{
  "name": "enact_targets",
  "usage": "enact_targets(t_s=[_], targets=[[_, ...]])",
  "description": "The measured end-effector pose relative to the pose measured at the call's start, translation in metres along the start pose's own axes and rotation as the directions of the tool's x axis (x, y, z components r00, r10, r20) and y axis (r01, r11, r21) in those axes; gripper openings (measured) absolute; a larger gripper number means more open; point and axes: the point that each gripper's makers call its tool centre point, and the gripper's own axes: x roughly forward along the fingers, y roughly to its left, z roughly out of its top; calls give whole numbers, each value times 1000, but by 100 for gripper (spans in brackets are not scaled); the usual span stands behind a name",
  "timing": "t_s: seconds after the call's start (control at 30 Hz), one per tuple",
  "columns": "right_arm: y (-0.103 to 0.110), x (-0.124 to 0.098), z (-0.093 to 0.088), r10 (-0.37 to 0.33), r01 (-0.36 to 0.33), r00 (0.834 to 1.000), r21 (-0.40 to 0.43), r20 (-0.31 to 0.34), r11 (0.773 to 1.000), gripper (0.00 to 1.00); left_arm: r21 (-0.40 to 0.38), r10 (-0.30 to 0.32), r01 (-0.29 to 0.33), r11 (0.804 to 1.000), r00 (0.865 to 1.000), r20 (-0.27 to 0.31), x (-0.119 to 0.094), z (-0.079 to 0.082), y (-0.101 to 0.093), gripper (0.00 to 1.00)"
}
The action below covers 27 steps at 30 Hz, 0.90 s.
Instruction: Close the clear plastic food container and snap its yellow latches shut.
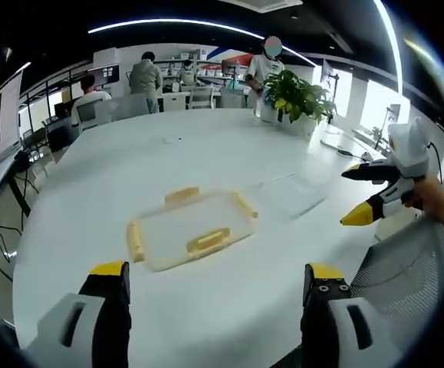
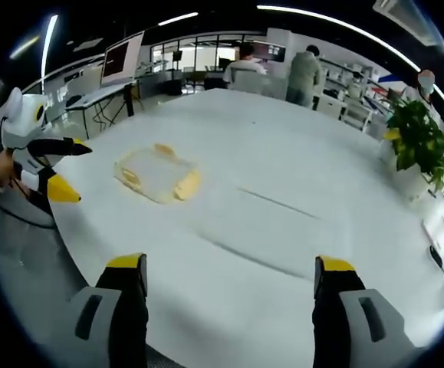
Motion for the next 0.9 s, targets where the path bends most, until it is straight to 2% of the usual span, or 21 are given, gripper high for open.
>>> enact_targets(t_s=[0.13, 0.3, 0.37, 0.4, 0.47, 0.63, 0.7, 0.8, 0.83, 0.87, 0.9], targets=[[0, 0, 0, 7, -7, 1000, 6, -2, 1000, 88, 1, 2, -2, 1000, 1000, 17, -4, 4, 2, 98], [1, -2, 6, 24, -25, 999, 26, 26, 999, 88, -9, -16, 17, 1000, 1000, 25, -11, 10, 5, 99], [2, -2, 11, 34, -35, 998, 13, 53, 999, 87, 31, -35, 36, 999, 999, -10, -14, 6, 9, 99], [3, -1, 15, 36, -36, 997, 1, 66, 999, 87, 61, -45, 48, 997, 998, -49, -15, 1, 12, 99], [8, 0, 17, 56, -56, 996, 2, 73, 998, 89, 98, -30, 36, 995, 998, -58, -14, 2, 21, 99], [21, 2, 18, 114, -114, 991, -10, 67, 993, 96, 236, -34, 51, 970, 996, -77, -13, 9, 43, 99], [26, 2, 25, 141, -139, 986, -31, 85, 990, 96, 255, -46, 64, 965, 996, -77, -11, 13, 49, 99], [32, 2, 37, 191, -181, 975, -93, 115, 979, 94, 304, -136, 144, 942, 990, -47, -7, 23, 48, 99], [34, 2, 46, 205, -192, 968, -99, 144, 976, 94, 308, -140, 146, 940, 989, -41, -6, 24, 48, 99], [35, 2, 49, 214, -199, 965, -109, 150, 974, 94, 314, -148, 154, 937, 988, -42, -4, 26, 52, 99], [38, 3, 56, 239, -217, 958, -140, 158, 966, 95, 328, -180, 196, 924, 981, -77, -2, 22, 52, 99]])
